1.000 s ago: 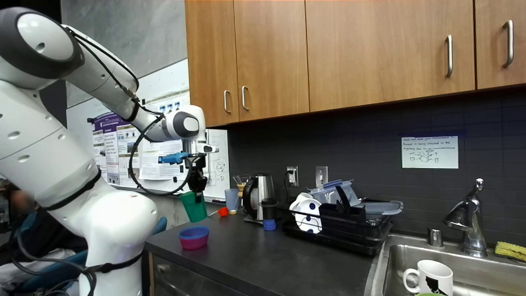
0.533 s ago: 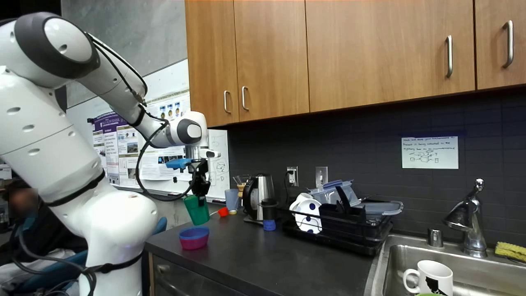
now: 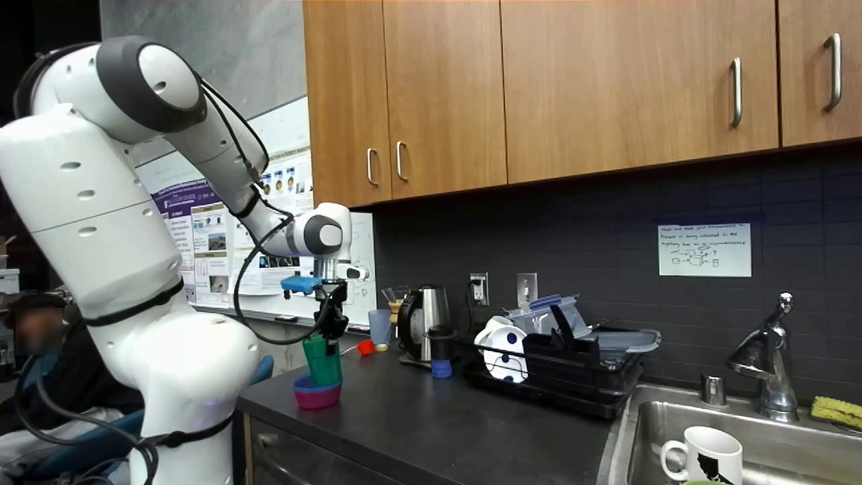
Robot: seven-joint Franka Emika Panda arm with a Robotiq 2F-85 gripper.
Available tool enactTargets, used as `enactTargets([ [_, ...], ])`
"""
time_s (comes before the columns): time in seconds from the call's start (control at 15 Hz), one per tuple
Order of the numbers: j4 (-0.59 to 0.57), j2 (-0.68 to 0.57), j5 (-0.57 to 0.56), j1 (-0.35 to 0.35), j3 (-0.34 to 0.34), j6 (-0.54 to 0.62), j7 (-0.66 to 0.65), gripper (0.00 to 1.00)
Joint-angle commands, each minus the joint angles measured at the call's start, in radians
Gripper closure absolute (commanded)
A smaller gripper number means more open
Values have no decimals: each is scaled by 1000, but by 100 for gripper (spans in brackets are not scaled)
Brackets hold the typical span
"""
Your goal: Put the green cup into the bowl
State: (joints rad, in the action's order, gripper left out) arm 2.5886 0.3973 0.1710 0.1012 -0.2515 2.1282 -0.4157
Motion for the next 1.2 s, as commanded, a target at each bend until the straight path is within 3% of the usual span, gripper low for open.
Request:
enactTargets([
  [0.0, -38, -70, 43, 25, 24, -4, 30, 98],
  [0.27, -48, -107, 87, 37, 37, 1, 70, 98],
  [0.33, -50, -105, 92, 37, 38, 0, 71, 66],
  [0.47, -55, -86, 87, 36, 40, -7, 70, 61],
  [1.07, -92, 106, 49, 25, 42, -154, 41, 2],
  [1.13, -88, 132, 49, 24, 43, -175, 44, 0],
])
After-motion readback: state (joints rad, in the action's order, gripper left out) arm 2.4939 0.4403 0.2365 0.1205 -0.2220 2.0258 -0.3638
